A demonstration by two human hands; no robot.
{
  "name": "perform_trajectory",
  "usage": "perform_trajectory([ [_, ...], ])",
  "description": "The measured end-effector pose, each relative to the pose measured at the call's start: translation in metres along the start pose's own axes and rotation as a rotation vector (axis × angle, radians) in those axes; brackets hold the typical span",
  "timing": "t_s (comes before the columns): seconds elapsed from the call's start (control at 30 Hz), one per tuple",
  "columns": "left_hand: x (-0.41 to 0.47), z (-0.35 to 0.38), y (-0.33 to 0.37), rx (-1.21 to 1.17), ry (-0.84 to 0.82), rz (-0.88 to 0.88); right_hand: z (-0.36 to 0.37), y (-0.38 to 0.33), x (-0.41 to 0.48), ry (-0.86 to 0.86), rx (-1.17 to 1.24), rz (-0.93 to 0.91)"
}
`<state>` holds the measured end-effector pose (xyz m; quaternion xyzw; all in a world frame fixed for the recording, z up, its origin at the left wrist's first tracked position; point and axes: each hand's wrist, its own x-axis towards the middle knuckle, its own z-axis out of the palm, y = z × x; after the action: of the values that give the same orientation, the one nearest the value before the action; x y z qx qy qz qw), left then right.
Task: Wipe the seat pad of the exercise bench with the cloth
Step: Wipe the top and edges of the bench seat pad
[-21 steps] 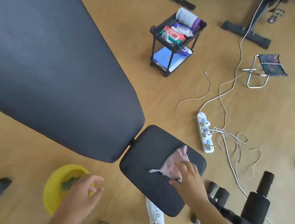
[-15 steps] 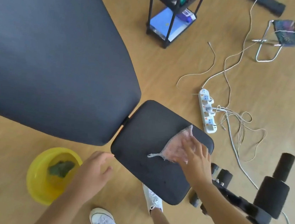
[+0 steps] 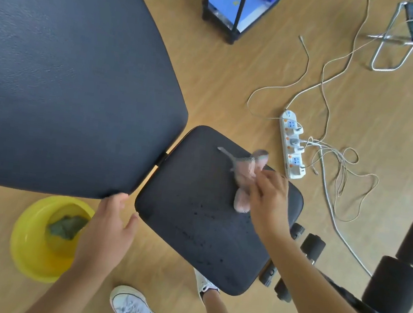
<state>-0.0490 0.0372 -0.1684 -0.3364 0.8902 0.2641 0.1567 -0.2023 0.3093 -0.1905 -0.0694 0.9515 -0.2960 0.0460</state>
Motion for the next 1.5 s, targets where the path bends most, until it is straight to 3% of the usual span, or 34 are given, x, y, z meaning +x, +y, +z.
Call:
perform_trajectory([
  [0.07, 0.006, 0.003, 0.000, 0.019, 0.001, -0.002, 0.004, 0.011, -0.008, -0.165, -0.312, -0.175],
  [0.13, 0.010, 0.006, 0.003, 0.004, -0.038, 0.028, 0.000, 0.030, -0.009, -0.243, -0.415, -0.305],
  [0.2, 0.013, 0.009, 0.006, -0.040, -0.086, 0.042, -0.002, 0.043, -0.005, -0.157, -0.351, -0.362],
  [0.27, 0.018, 0.011, 0.009, -0.078, -0.119, 0.022, 0.005, 0.040, -0.010, -0.039, -0.237, -0.275],
  [0.37, 0.024, 0.014, 0.009, -0.068, -0.103, 0.018, 0.021, 0.011, -0.042, -0.141, -0.011, -0.093],
  [0.4, 0.025, 0.014, 0.010, -0.062, -0.097, 0.023, 0.021, 0.005, -0.053, -0.217, 0.003, -0.151],
  [0.53, 0.028, 0.017, 0.008, -0.047, -0.087, 0.019, -0.001, 0.038, -0.064, -0.472, -0.367, -0.822],
  [0.6, 0.026, 0.016, 0.009, -0.066, -0.085, 0.012, -0.016, 0.053, -0.039, -0.617, -0.399, -0.989],
  [0.63, 0.025, 0.015, 0.010, -0.080, -0.086, 0.015, -0.021, 0.058, -0.023, -0.606, -0.361, -0.945],
  [0.67, 0.024, 0.014, 0.011, -0.093, -0.087, 0.015, -0.027, 0.060, -0.007, -0.554, -0.269, -0.762],
  [0.8, 0.023, 0.010, 0.016, -0.128, -0.090, -0.016, -0.014, 0.055, 0.010, 0.069, -0.046, 0.004],
  [0.87, 0.022, 0.009, 0.020, -0.137, -0.096, -0.025, 0.008, 0.033, -0.023, 0.170, 0.014, 0.267],
  [0.93, 0.022, 0.007, 0.023, -0.137, -0.097, -0.037, 0.022, 0.017, -0.072, 0.019, -0.013, 0.098],
  [1.03, 0.024, 0.006, 0.027, -0.111, -0.114, -0.064, 0.007, 0.030, -0.109, -0.469, -0.091, -0.597],
  [1.1, 0.024, 0.006, 0.028, -0.129, -0.116, -0.083, -0.018, 0.052, -0.076, -0.585, -0.187, -0.904],
  [1.13, 0.023, 0.007, 0.027, -0.138, -0.116, -0.091, -0.028, 0.059, -0.055, -0.509, -0.209, -0.875],
  [1.17, 0.023, 0.008, 0.027, -0.144, -0.116, -0.095, -0.035, 0.064, -0.035, -0.359, -0.202, -0.699],
  [1.27, 0.021, 0.012, 0.026, -0.160, -0.103, -0.108, -0.037, 0.048, -0.004, 0.083, -0.149, 0.177],
  [1.33, 0.021, 0.013, 0.026, -0.164, -0.097, -0.113, -0.011, 0.023, -0.021, 0.155, -0.020, 0.496],
  [1.37, 0.021, 0.013, 0.027, -0.169, -0.097, -0.117, 0.000, 0.006, -0.036, 0.095, 0.029, 0.500],
  [1.4, 0.022, 0.014, 0.027, -0.180, -0.098, -0.125, 0.011, -0.008, -0.060, -0.085, 0.078, 0.405],
  [1.5, 0.021, 0.013, 0.026, -0.232, -0.103, -0.152, 0.022, -0.029, -0.109, -0.535, 0.110, -0.276],
])
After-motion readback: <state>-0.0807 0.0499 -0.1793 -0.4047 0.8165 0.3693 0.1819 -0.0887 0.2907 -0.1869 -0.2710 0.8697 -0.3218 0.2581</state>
